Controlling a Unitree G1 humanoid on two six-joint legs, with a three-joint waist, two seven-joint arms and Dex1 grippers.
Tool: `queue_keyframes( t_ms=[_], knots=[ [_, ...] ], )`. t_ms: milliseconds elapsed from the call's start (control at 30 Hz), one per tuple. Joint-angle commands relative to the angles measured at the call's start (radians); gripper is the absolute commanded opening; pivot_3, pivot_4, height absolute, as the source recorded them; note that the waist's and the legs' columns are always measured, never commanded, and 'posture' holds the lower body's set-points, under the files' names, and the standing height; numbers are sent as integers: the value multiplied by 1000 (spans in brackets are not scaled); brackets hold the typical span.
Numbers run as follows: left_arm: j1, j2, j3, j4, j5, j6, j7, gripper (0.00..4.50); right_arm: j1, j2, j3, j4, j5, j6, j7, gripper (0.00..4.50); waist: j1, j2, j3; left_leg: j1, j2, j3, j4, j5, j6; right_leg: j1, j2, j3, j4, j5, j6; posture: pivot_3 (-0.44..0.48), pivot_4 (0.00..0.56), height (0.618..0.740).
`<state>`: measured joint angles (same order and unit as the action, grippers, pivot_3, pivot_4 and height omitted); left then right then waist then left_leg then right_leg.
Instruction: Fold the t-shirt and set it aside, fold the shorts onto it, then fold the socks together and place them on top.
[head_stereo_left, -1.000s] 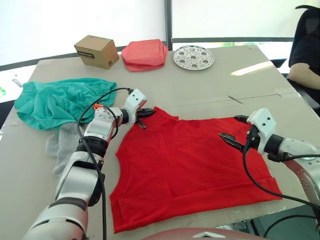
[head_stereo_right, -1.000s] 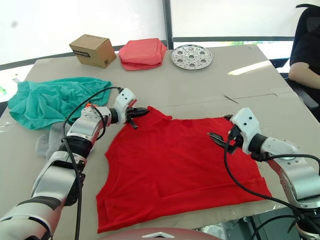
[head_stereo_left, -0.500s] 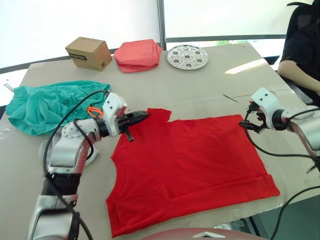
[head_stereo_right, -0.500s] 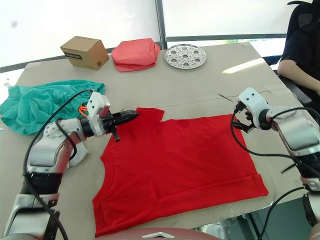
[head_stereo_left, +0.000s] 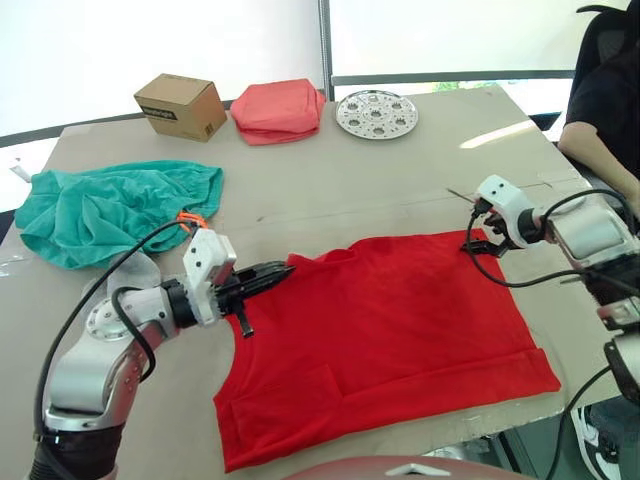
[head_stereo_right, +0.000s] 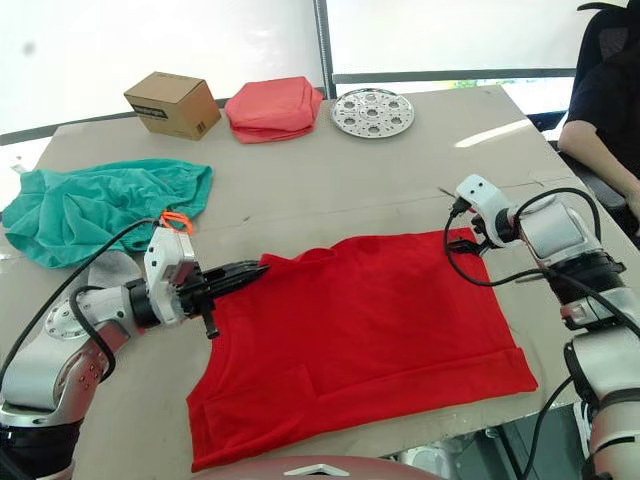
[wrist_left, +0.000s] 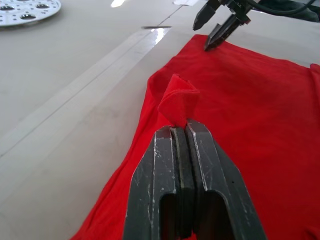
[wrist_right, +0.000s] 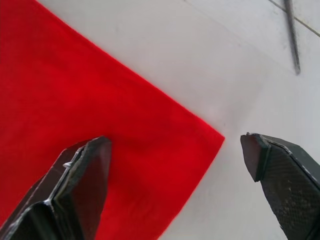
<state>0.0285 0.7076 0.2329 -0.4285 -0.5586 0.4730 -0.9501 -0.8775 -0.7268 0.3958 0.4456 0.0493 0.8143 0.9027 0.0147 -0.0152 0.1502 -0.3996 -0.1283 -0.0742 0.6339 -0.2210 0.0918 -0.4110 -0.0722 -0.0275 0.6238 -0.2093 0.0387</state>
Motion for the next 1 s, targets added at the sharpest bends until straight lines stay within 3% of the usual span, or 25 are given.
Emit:
queue_keyframes(
  t_ms=[33,400,633,667,1000],
  knots=[
    [13,4,35,-39,-22,-26,5,0,-66,18,0,94,-45,-44,26,3677,-1,0,0,0,0,0,0,0,0,0,0,0,0,0,0,0,150,740],
    [28,-1,29,-16,-7,-70,18,0,-119,46,-8,232,-94,-36,97,3677,0,1,0,0,0,0,-1,0,-1,0,1,0,0,1,1,0,150,740],
    [14,-7,17,10,16,-101,27,0,-107,39,-30,207,-98,-18,110,364,0,1,-1,1,0,0,-1,0,-1,0,1,0,0,1,1,0,150,740],
    [11,-8,16,19,21,-105,31,0,-103,34,-36,194,-94,-12,111,72,0,1,-1,1,0,0,0,0,-1,0,1,0,0,1,1,0,150,740],
    [-75,-29,-21,161,102,-190,60,0,71,-34,-174,-135,-38,82,54,72,1,2,0,1,0,0,-1,0,-1,0,1,0,0,1,1,0,150,740]
  ],
)
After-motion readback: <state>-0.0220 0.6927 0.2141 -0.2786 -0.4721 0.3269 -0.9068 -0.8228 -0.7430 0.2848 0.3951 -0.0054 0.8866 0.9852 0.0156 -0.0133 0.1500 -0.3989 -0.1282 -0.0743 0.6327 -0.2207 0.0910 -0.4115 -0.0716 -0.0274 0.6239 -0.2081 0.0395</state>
